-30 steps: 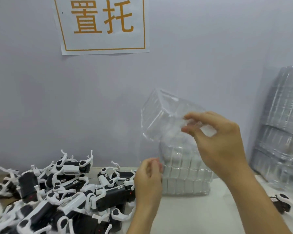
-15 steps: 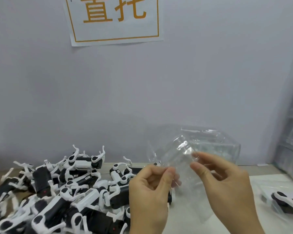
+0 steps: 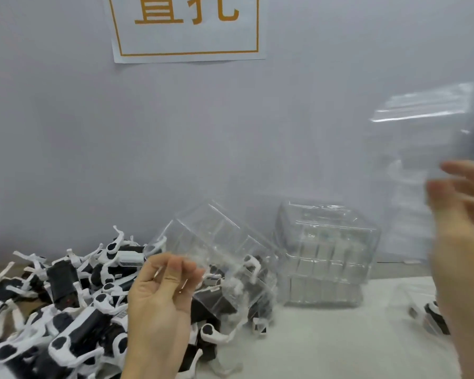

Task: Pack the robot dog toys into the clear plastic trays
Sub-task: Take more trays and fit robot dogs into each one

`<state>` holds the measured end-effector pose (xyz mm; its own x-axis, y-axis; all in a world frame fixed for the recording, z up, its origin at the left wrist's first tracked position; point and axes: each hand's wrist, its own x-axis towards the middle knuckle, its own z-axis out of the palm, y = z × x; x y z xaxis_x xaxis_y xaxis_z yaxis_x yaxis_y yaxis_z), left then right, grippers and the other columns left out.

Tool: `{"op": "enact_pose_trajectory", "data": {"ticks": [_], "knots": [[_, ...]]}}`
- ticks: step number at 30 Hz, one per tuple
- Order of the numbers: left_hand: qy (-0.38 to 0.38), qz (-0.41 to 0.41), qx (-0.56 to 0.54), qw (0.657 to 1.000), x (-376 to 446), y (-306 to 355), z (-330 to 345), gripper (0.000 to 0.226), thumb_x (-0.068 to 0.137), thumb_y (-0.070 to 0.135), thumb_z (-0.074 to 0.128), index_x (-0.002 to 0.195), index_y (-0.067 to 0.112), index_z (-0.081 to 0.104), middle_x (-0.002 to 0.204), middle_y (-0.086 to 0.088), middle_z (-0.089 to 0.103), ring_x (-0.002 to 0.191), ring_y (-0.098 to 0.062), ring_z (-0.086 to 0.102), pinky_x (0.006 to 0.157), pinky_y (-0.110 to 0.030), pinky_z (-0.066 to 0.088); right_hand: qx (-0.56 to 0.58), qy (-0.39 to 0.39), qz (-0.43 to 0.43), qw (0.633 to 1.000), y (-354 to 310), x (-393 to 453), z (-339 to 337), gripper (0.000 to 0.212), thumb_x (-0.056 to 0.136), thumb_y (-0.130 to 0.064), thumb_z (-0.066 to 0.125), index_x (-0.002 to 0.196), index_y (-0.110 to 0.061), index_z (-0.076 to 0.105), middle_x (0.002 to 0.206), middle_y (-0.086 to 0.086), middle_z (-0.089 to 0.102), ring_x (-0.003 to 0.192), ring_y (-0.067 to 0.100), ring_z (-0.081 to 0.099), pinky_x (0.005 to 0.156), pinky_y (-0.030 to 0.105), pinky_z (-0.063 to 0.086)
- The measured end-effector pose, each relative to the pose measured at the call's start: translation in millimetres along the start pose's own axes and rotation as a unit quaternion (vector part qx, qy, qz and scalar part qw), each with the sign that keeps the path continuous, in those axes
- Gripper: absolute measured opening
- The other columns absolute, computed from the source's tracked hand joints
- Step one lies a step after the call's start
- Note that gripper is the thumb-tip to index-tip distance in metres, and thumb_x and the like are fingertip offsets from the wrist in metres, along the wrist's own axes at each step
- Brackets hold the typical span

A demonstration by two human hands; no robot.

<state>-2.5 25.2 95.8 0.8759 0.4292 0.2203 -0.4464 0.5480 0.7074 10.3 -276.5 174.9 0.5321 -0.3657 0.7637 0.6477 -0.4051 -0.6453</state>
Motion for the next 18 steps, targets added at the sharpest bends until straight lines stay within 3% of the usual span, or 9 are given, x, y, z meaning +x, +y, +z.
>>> {"op": "enact_pose_trajectory", "data": {"ticks": [2,5,6,8,11,13,15,16,18], "knots": [[0.004,-0.009,-0.039,0.999,1.2,-2.9,0.5,0.008,0.08,0.012,0.055,0.075,0.013,0.062,0.069,-0.002,0.063,0.061,-0.012,0.063,0.065,-0.022,0.059,-0.019,0.039,-0.075,0.996,-9.1,14.5,34.1,0.014,0.088,-0.034,0.07,0.099,-0.042,0.067,0.085,-0.025,0.065,0.078,-0.004,0.059,0.074,0.013,0.045],[0.002,-0.023,-0.092,0.996,2.9,-4.5,0.7,0.011,0.081,0.013,0.053,0.072,0.015,0.06,0.068,-0.001,0.061,0.06,-0.011,0.061,0.063,-0.022,0.058,-0.11,-0.079,-0.108,0.985,-5.5,43.7,72.2,0.022,0.084,-0.023,0.076,0.099,-0.037,0.071,0.084,-0.017,0.065,0.076,0.003,0.06,0.079,0.009,0.041],[0.0,-0.026,-0.103,0.994,3.0,-5.2,0.5,0.013,0.081,0.013,0.053,0.071,0.015,0.06,0.069,0.0,0.061,0.06,-0.011,0.061,0.063,-0.021,0.058,-0.143,-0.126,-0.091,0.977,3.5,51.6,83.0,0.022,0.084,-0.024,0.077,0.099,-0.038,0.071,0.084,-0.017,0.064,0.078,0.006,0.06,0.086,0.016,0.043],[0.002,-0.03,-0.112,0.993,2.5,-6.3,1.4,0.019,0.083,0.012,0.052,0.067,0.017,0.061,0.069,0.0,0.061,0.06,-0.01,0.062,0.063,-0.021,0.058,-0.239,-0.214,-0.04,0.946,21.4,55.9,97.3,0.021,0.086,-0.032,0.075,0.104,-0.041,0.07,0.09,-0.018,0.064,0.092,0.012,0.062,0.095,0.034,0.037],[0.005,-0.033,-0.124,0.992,2.5,-9.5,3.6,0.024,0.083,0.011,0.052,0.063,0.018,0.064,0.069,0.001,0.062,0.061,-0.01,0.063,0.065,-0.021,0.058,-0.339,-0.285,-0.006,0.896,43.6,40.1,105.6,0.033,0.09,-0.039,0.071,0.122,-0.039,0.065,0.121,-0.014,0.063,0.127,0.012,0.05,0.093,0.03,0.019],[0.005,-0.035,-0.133,0.991,3.3,-10.6,5.1,0.023,0.081,0.013,0.053,0.063,0.019,0.066,0.07,0.001,0.063,0.062,-0.01,0.063,0.066,-0.021,0.059,-0.307,-0.232,-0.04,0.922,45.1,25.5,101.1,0.033,0.091,-0.033,0.07,0.124,-0.034,0.066,0.131,-0.013,0.06,0.134,0.012,0.044,0.102,0.033,0.02],[-0.002,-0.036,-0.14,0.99,3.0,-12.0,6.4,0.022,0.081,0.013,0.054,0.063,0.02,0.066,0.071,0.001,0.063,0.063,-0.01,0.064,0.067,-0.022,0.059,-0.203,-0.143,-0.057,0.967,36.2,5.8,93.1,0.018,0.093,-0.03,0.067,0.11,-0.033,0.071,0.116,-0.016,0.067,0.12,0.009,0.056,0.102,0.037,0.037],[-0.007,-0.035,-0.141,0.989,2.6,-12.7,7.1,0.022,0.081,0.013,0.054,0.064,0.02,0.066,0.071,0.0,0.064,0.063,-0.01,0.065,0.068,-0.022,0.059,-0.137,-0.126,-0.016,0.982,31.4,-4.7,87.8,0.012,0.093,-0.039,0.062,0.101,-0.037,0.071,0.104,-0.021,0.07,0.108,0.003,0.062,0.093,0.032,0.045],[-0.024,-0.041,-0.147,0.988,0.1,-14.6,9.5,0.021,0.081,0.013,0.055,0.065,0.019,0.067,0.073,-0.001,0.064,0.064,-0.011,0.066,0.068,-0.023,0.059,0.021,-0.161,0.145,0.976,17.5,-28.2,77.9,0.04,0.086,-0.065,0.048,0.099,-0.037,0.073,0.094,-0.019,0.073,0.089,0.001,0.068,0.076,0.028,0.052]]}}
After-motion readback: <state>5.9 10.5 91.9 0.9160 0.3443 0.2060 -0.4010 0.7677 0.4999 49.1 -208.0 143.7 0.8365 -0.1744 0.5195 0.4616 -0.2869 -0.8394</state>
